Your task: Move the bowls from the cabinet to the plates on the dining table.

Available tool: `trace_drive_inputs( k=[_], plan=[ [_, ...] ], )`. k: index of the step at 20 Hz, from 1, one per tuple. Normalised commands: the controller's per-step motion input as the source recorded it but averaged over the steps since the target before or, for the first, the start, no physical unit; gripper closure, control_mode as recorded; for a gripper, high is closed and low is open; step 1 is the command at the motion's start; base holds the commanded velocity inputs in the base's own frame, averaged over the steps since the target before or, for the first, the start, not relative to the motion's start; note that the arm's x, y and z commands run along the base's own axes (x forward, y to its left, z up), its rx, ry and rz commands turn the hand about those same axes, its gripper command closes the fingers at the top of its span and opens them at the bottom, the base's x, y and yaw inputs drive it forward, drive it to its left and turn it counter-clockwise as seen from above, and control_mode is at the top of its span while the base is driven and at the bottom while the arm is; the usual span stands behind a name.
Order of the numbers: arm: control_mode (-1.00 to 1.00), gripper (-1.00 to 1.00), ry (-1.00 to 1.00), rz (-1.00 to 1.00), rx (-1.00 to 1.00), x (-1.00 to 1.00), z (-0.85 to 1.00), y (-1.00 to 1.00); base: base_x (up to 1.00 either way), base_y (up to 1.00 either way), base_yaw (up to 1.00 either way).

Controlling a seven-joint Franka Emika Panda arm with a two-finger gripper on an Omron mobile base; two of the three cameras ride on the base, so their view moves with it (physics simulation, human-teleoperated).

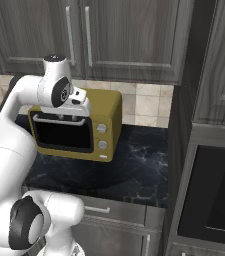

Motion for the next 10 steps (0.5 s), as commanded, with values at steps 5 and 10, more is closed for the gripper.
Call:
trace_drive_inputs(
  k=[5,10],
  plan=[
    [-1.00,-1.00,0.00,0.00,0.00,0.00,0.00,0.05,0.00,0.00,0.00],
    [-1.00,-1.00,0.00,0.00,0.00,-0.10,0.00,0.16,0.00,0.00,0.00]
  ],
)
